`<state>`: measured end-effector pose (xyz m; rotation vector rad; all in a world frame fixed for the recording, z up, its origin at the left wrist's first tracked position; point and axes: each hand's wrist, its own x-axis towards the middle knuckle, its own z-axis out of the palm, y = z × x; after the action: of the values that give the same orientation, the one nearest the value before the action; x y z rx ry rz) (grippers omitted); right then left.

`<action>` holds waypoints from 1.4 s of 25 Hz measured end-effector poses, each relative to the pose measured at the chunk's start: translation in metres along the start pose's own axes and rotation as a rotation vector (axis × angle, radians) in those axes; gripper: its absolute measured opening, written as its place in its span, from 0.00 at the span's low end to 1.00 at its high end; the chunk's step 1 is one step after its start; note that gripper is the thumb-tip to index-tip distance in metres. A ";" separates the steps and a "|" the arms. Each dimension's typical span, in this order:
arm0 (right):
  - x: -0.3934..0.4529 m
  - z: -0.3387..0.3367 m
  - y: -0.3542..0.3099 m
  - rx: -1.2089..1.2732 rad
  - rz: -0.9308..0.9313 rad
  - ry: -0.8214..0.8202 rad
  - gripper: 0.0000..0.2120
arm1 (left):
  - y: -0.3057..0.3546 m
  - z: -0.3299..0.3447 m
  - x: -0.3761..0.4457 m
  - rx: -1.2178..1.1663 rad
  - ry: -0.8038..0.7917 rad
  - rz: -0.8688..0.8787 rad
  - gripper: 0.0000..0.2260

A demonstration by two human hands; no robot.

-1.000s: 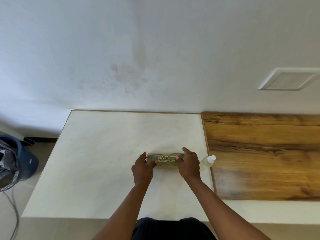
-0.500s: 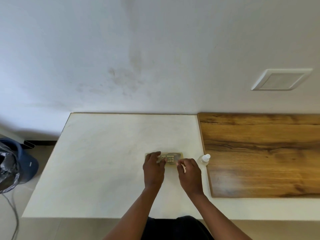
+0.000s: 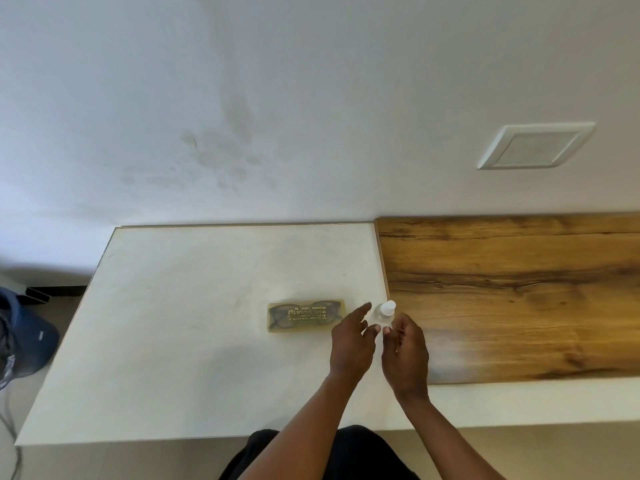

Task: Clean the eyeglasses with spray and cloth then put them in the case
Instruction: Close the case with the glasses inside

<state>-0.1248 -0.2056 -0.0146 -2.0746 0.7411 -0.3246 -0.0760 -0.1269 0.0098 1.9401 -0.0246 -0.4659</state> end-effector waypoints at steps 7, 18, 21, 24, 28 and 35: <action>0.015 -0.006 -0.006 -0.009 -0.151 -0.054 0.18 | 0.011 0.006 0.019 0.070 -0.020 0.018 0.15; 0.028 0.016 -0.025 0.012 -0.134 -0.178 0.19 | 0.006 -0.023 0.030 0.111 0.089 0.038 0.14; 0.028 0.019 -0.024 0.011 -0.135 -0.188 0.19 | 0.003 -0.023 0.031 0.112 0.092 0.038 0.14; 0.027 0.020 -0.027 0.013 -0.129 -0.200 0.19 | 0.002 -0.025 0.030 0.104 0.102 0.030 0.14; 0.025 0.022 -0.031 0.019 -0.109 -0.212 0.19 | 0.000 -0.028 0.029 0.084 0.105 0.029 0.14; 0.020 0.023 -0.032 0.025 -0.062 -0.196 0.22 | -0.004 -0.029 0.025 0.088 0.110 0.009 0.14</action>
<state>-0.0857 -0.1888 -0.0026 -2.0733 0.5529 -0.1612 -0.0438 -0.1053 0.0084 2.0489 0.0177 -0.3567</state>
